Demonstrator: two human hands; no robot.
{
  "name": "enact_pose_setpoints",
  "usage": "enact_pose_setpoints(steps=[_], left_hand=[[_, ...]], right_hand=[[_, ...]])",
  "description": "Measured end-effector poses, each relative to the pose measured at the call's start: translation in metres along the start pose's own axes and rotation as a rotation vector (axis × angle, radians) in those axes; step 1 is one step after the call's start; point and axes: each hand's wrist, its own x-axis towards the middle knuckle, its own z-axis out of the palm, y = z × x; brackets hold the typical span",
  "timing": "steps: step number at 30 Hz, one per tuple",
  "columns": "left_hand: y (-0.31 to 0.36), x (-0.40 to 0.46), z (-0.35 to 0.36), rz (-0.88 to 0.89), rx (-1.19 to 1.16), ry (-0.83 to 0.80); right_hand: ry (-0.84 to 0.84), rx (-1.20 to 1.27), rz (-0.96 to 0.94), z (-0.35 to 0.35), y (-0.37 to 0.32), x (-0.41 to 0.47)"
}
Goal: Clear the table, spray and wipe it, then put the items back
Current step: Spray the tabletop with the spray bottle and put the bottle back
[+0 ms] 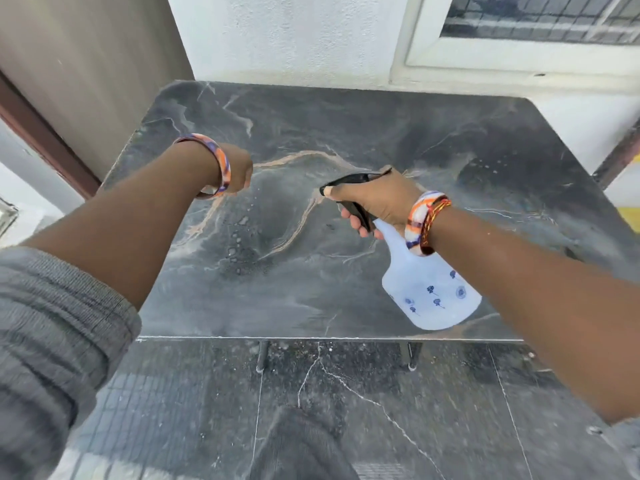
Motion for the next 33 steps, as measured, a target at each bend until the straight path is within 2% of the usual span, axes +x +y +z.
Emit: enact_pose_setpoints(steps=[2, 5, 7, 10, 13, 15, 17, 20, 23, 25, 29, 33], left_hand=[[0.016, -0.005, 0.001, 0.035, 0.047, 0.013], [0.049, -0.018, 0.001, 0.09, 0.061, 0.0], [0.069, -0.02, 0.006, 0.138, 0.073, -0.037], [0.098, -0.022, 0.014, 0.204, 0.13, -0.025], [0.138, -0.037, 0.018, 0.303, 0.026, -0.041], [0.166, -0.047, 0.018, 0.332, -0.03, -0.067], [0.183, -0.043, 0.02, 0.365, 0.002, -0.092], [0.191, 0.031, 0.034, 0.345, 0.108, -0.09], [0.221, 0.0, 0.022, 0.414, 0.146, -0.069], [0.245, -0.044, 0.01, 0.469, 0.135, -0.069], [0.277, -0.028, 0.001, 0.511, 0.174, -0.077], [0.306, -0.005, -0.014, 0.564, 0.309, -0.024]], right_hand=[[-0.016, 0.009, 0.042, -0.007, 0.017, -0.018], [-0.146, -0.019, 0.177, -0.018, 0.037, -0.05], [-0.148, -0.054, 0.233, -0.027, 0.054, -0.07], [-0.005, 0.059, 0.21, -0.037, 0.084, -0.097], [0.196, 0.292, 0.203, -0.046, 0.122, -0.123], [0.296, 0.31, 0.24, -0.053, 0.149, -0.138], [0.387, 0.324, 0.283, -0.064, 0.173, -0.153], [0.496, 0.476, 0.319, -0.086, 0.196, -0.169], [0.569, 0.636, 0.296, -0.109, 0.202, -0.179], [0.642, 0.661, 0.244, -0.121, 0.201, -0.179], [0.817, 0.611, 0.201, -0.146, 0.207, -0.171], [0.814, 0.571, 0.266, -0.172, 0.227, -0.162]])
